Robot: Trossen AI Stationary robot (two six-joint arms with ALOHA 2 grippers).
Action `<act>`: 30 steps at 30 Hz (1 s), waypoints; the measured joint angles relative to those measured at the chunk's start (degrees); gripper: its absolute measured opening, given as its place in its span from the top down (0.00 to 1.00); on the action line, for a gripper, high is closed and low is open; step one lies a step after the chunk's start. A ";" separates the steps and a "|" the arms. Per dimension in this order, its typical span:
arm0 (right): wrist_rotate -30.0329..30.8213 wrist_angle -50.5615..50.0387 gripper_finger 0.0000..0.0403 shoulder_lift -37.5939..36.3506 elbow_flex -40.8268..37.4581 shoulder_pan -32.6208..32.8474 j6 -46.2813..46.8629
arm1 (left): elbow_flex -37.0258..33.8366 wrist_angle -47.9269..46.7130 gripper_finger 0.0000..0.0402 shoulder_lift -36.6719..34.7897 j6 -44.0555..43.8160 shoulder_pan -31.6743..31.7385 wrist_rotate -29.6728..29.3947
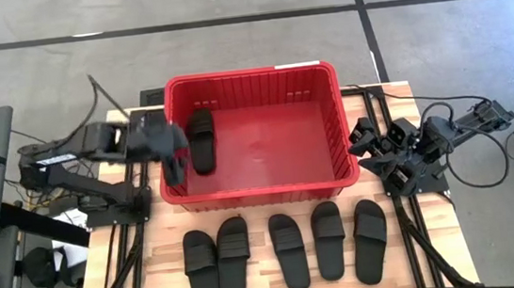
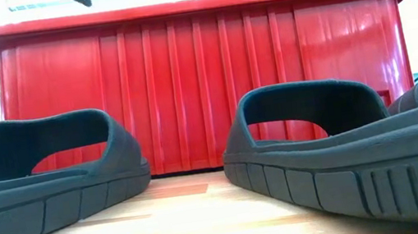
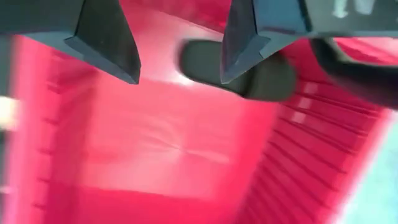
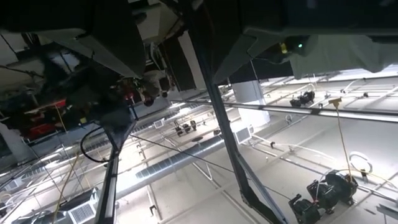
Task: Pick and place slides into bin
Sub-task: Put the black slides into the red bin
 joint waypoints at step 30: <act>-7.36 -4.18 0.57 -5.43 0.00 0.02 1.07 | 18.12 -9.28 0.48 38.56 -46.35 -43.74 -1.53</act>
